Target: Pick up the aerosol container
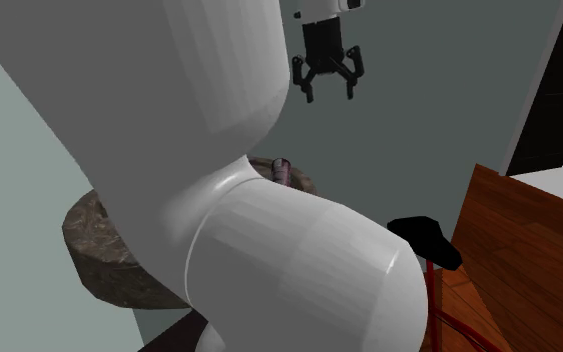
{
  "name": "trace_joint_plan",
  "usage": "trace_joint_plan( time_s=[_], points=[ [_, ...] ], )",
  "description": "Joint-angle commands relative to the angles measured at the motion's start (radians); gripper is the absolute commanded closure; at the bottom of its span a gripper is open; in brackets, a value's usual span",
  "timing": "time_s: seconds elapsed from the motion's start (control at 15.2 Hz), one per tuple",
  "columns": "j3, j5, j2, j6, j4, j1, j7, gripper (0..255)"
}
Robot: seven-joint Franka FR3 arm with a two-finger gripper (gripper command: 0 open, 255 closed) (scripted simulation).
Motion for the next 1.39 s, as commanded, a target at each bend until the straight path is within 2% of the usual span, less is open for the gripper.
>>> trace_joint_plan(
  time_s=[0.0, 0.33, 0.59, 0.99, 1.32],
  points=[
    [0.045, -0.047, 0.064, 0.026, 0.026, 0.003, 0.055, 0],
    [0.131, -0.206, 0.257, 0.053, 0.127, 0.019, 0.196, 0],
    [0.165, -0.357, 0.427, 0.039, 0.233, 0.063, 0.309, 0],
    [0.153, -0.559, 0.686, -0.023, 0.43, 0.186, 0.429, 0],
    [0.11, -0.68, 0.897, -0.088, 0.629, 0.311, 0.468, 0]
  ],
)
